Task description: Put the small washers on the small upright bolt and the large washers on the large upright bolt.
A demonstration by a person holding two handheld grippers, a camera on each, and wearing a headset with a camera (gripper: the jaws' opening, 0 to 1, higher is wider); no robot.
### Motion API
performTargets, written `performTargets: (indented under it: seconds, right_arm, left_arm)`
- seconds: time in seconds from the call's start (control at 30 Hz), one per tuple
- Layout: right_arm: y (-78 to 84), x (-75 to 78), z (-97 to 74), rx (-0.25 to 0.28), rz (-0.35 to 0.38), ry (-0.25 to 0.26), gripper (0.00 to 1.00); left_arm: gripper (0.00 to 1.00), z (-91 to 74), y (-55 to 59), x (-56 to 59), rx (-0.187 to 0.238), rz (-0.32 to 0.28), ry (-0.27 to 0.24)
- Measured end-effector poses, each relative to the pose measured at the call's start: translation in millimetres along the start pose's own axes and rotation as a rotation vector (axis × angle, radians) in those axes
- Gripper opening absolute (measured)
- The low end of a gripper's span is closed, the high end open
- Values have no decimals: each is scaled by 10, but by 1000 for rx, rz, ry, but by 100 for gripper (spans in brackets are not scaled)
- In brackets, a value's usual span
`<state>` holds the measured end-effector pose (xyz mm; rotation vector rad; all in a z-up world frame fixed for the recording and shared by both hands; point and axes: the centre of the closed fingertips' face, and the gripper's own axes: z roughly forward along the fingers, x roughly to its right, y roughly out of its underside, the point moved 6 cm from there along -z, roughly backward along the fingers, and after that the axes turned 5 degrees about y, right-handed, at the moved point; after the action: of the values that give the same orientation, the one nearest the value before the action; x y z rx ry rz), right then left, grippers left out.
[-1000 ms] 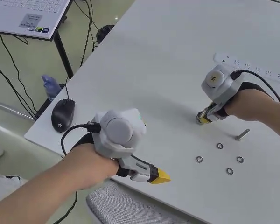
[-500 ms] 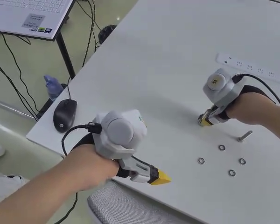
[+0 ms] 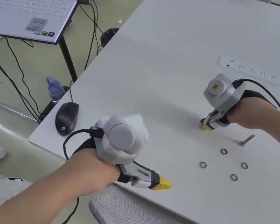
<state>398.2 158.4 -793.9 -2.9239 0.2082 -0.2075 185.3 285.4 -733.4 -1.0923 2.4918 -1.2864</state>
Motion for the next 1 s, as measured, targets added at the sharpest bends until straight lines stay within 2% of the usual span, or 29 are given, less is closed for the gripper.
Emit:
performTargets:
  seconds: [0.37,0.8,1.0]
  right_arm:
    - [-1,-11,6,-1,-9,5,23]
    - [-19,-23,-3,13,-20,-15,24]
    - [-39,-9,-13,24,-27,-18,33]
  left_arm:
    - [86,-13,-49,-19,12,6,-1]
    - [86,-12,-29,14,12,2,1]
    - [86,-18,-44,5,15,4,-2]
